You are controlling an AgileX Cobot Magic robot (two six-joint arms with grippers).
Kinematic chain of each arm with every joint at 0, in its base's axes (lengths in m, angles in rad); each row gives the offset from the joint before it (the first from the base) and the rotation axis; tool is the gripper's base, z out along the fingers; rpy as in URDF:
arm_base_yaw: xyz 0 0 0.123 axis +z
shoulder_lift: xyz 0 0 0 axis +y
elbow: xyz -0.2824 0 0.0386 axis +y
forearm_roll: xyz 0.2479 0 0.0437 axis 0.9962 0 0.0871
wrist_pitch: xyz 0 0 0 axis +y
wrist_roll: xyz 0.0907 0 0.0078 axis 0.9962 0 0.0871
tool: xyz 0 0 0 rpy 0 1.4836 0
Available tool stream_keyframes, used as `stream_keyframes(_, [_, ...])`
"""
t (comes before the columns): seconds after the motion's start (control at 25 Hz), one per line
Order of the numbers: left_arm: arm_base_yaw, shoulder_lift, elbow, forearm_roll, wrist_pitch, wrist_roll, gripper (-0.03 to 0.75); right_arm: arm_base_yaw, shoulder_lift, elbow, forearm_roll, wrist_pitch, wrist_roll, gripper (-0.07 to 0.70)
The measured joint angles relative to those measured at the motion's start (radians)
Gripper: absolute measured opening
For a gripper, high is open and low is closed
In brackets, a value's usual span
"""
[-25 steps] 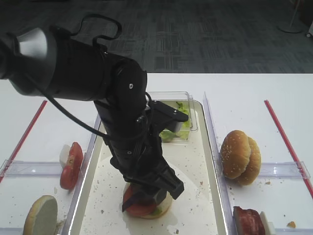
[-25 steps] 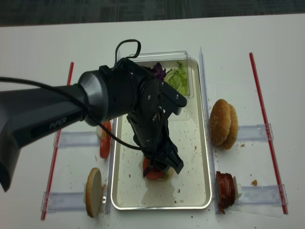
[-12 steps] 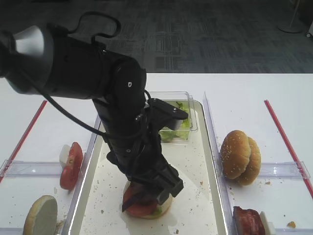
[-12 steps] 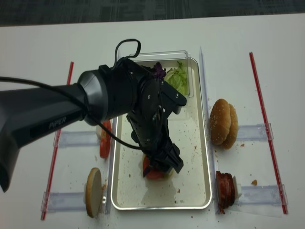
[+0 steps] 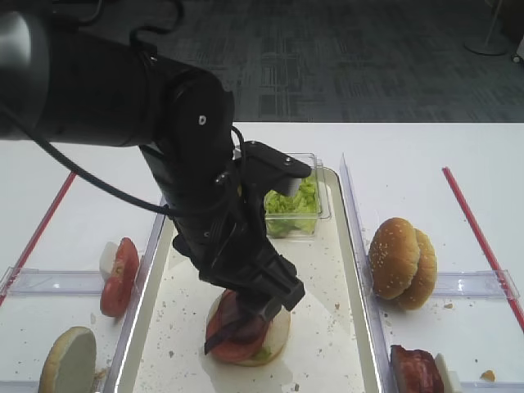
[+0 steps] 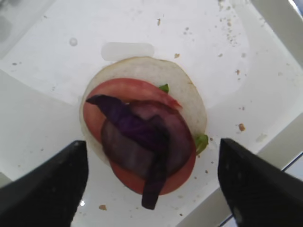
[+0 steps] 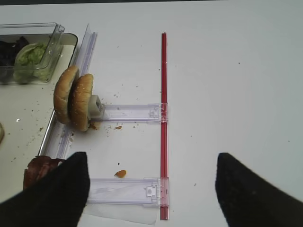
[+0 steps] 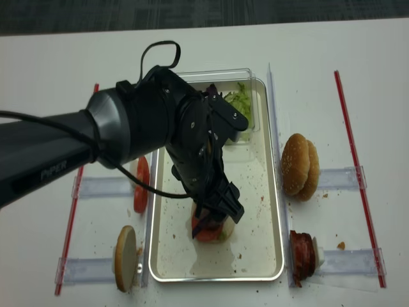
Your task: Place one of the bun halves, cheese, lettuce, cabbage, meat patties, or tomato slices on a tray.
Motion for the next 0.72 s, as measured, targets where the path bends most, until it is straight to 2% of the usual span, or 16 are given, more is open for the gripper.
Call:
stream_keyframes(0.36, [0.000,-0.051,-0.071,0.011,0.019,-0.015,0.522,0.000,0.000,0.000,0.000,0.000,0.000,0.571])
stream_keyframes(0.72, [0.004,-0.051,-0.075,0.058,0.023,-0.059,0.524,0.000,0.000,0.000,0.000,0.000,0.000,0.571])
